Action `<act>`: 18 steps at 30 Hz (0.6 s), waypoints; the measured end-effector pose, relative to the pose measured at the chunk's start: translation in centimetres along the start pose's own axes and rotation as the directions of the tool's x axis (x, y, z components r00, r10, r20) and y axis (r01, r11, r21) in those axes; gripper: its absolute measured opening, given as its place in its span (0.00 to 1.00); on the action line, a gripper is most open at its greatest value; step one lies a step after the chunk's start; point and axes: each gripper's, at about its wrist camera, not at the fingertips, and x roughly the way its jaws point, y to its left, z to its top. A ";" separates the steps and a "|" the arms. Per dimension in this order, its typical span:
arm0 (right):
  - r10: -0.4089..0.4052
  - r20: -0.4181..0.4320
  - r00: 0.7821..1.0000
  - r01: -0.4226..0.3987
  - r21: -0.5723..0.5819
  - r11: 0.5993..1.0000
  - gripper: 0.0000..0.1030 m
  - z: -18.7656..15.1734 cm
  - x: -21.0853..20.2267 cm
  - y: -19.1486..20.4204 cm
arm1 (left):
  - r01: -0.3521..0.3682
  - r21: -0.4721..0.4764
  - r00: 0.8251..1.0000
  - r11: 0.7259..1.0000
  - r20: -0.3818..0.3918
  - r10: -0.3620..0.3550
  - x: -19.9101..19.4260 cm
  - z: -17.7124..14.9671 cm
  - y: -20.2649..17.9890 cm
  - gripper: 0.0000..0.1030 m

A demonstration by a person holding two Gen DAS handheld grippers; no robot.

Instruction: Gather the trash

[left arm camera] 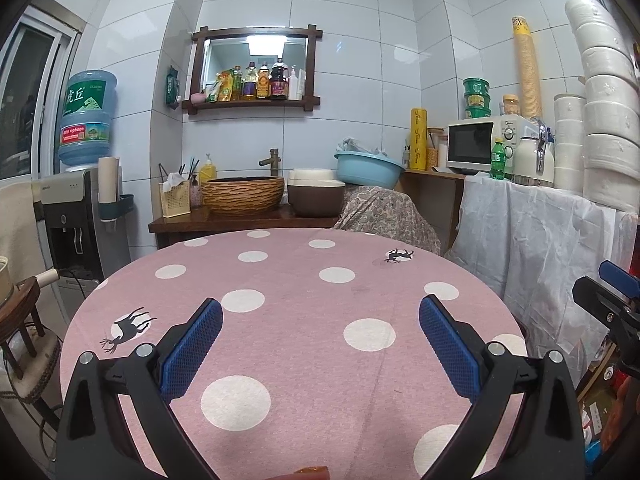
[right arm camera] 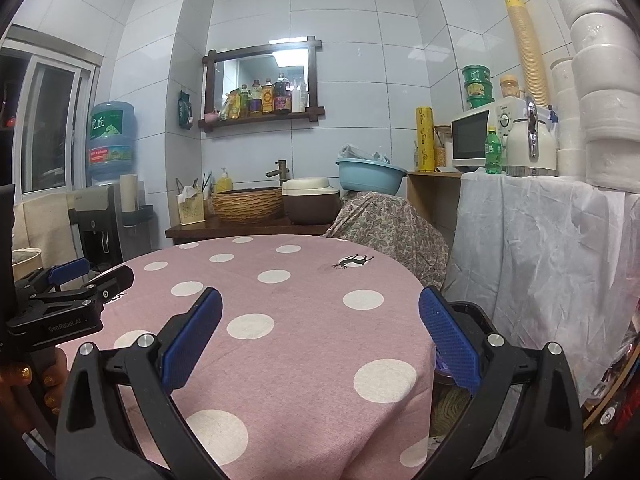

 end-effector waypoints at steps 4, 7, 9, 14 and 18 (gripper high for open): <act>-0.001 -0.004 1.000 0.001 -0.007 1.000 0.94 -0.1 -0.1 0.1 | 0.009 -0.005 1.000 1.000 -0.004 -0.009 0.0 0.0 0.0 0.95; -0.002 -0.003 1.000 0.002 -0.009 1.000 0.94 -0.1 -0.2 0.1 | 0.013 -0.008 1.000 1.000 -0.006 -0.013 0.1 0.1 0.1 0.95; 0.000 -0.002 1.000 0.000 -0.008 1.000 0.94 0.0 -0.2 0.1 | 0.011 -0.008 1.000 1.000 -0.003 -0.011 0.1 0.1 0.0 0.95; 0.002 0.000 1.000 -0.002 -0.011 1.000 0.94 0.0 -0.3 0.3 | 0.009 -0.006 1.000 1.000 -0.001 -0.009 0.0 0.1 0.0 0.95; 0.004 -0.002 1.000 -0.004 -0.010 1.000 0.94 -0.1 -0.3 0.4 | 0.007 -0.008 1.000 1.000 -0.001 -0.007 0.0 0.1 0.0 0.95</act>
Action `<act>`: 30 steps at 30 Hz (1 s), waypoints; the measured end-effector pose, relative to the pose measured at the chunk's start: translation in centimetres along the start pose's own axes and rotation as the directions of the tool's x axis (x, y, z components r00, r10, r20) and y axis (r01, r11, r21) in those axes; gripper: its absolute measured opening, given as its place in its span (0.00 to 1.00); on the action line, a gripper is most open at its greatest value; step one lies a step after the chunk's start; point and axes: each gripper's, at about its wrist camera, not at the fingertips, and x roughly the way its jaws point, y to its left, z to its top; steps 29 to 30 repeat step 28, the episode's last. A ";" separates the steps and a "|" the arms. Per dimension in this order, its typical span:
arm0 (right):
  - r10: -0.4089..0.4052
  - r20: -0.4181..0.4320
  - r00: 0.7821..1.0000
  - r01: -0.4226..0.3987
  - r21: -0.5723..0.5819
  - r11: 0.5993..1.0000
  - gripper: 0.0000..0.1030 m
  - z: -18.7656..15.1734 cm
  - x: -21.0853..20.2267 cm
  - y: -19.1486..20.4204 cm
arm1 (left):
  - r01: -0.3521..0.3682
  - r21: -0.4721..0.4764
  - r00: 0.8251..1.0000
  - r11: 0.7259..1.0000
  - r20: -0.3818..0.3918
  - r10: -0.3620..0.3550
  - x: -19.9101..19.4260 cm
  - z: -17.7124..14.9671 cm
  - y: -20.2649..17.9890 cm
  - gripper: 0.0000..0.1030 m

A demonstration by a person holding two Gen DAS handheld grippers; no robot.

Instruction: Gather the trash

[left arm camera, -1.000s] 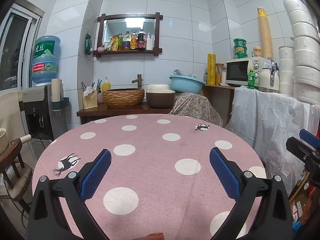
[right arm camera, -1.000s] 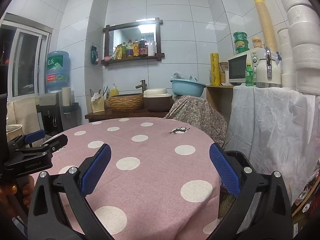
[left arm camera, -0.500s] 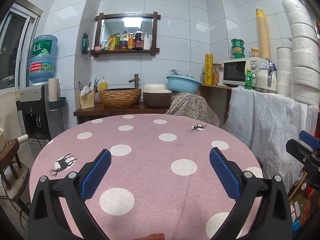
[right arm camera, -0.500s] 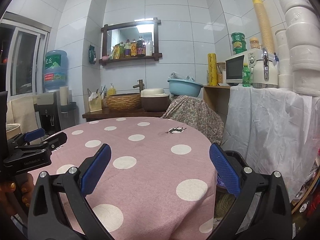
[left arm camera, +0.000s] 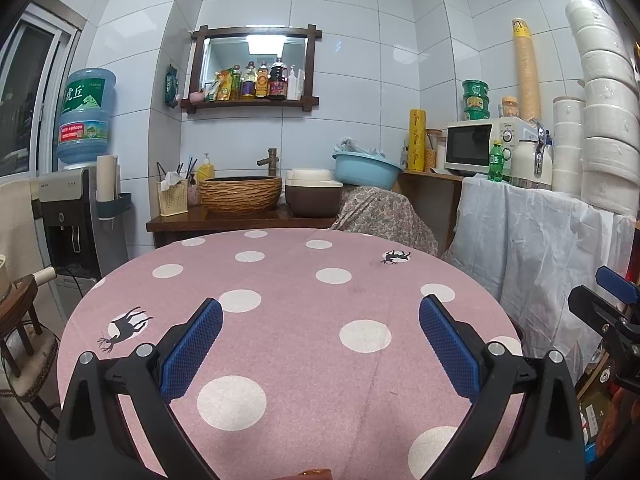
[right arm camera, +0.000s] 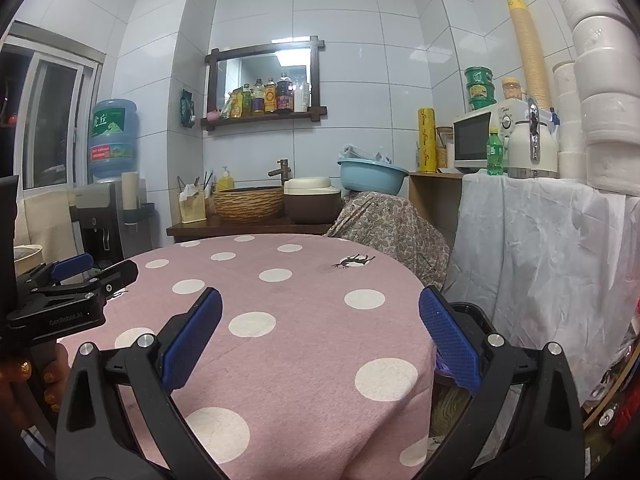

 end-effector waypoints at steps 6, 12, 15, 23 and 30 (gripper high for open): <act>-0.001 0.004 1.000 0.001 0.001 1.000 0.94 0.0 -0.2 0.0 | 0.002 0.000 1.000 1.000 -0.003 -0.002 -0.1 0.0 0.0 0.95; -0.005 0.000 1.000 0.005 0.001 1.000 0.94 -0.2 -0.2 -0.2 | 0.007 0.001 1.000 1.000 -0.004 -0.007 -0.1 0.0 -0.2 0.95; -0.008 0.002 1.000 0.008 -0.001 1.000 0.94 -0.1 -0.3 -0.2 | 0.006 0.002 1.000 1.000 0.000 -0.006 -0.2 0.0 -0.3 0.95; -0.015 0.001 1.000 0.015 0.004 1.000 0.94 -0.3 -0.4 -0.4 | 0.010 -0.005 1.000 1.000 -0.015 -0.010 -0.2 0.0 -0.8 0.95; -0.016 0.001 1.000 0.016 0.008 1.000 0.94 -0.4 -0.5 -0.6 | 0.014 -0.013 1.000 1.000 -0.020 -0.014 -0.3 0.0 -0.8 0.95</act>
